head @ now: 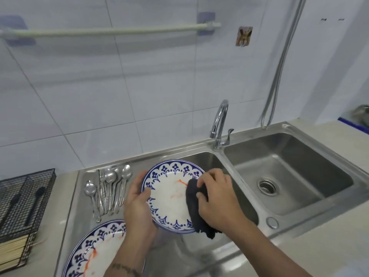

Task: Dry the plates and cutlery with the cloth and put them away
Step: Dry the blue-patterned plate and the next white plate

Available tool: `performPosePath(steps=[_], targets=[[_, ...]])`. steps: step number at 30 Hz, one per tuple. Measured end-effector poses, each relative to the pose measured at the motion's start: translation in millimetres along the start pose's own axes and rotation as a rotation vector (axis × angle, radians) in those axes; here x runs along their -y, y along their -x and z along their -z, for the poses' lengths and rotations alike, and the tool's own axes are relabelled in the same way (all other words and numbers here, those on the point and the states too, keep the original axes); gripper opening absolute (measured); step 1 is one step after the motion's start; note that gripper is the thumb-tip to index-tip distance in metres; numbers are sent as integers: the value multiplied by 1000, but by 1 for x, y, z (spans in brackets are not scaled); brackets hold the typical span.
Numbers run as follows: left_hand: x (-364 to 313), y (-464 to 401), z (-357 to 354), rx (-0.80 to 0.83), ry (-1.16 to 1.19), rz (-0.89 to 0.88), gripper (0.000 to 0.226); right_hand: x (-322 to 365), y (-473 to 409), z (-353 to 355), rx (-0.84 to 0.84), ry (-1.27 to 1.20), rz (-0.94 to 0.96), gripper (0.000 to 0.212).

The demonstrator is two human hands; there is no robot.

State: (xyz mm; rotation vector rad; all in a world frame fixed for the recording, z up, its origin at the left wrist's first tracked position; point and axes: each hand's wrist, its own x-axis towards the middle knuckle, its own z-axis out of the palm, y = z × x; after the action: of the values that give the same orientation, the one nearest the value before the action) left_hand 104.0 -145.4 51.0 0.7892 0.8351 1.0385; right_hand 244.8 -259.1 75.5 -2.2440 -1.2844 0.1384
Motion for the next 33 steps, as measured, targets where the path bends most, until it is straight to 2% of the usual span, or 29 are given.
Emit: performPosePath(steps=[2,4,7,15,25,29,33], targets=[[1,-3,-16,-38,-16,-21,53,-11,-2,2,-52,288,86,34],[1,-7,-29,-69,-28,-53,52,-20,-6,4,-13,296,159,48],[0,-12,-44,-99,-119,-124,52,-37,-10,-5,171,251,245,57],[7,-20,-75,-139,-406,-265,46,-42,-10,-33,331,-157,92,41],[1,-33,-115,-85,-655,-370,45,-39,-24,-55,303,-582,-41,26],[2,-40,-123,-68,-715,-388,44,-41,-31,-55,299,-677,-114,15],[2,-44,-127,-44,-764,-418,47,-42,-36,-54,270,-701,-126,14]])
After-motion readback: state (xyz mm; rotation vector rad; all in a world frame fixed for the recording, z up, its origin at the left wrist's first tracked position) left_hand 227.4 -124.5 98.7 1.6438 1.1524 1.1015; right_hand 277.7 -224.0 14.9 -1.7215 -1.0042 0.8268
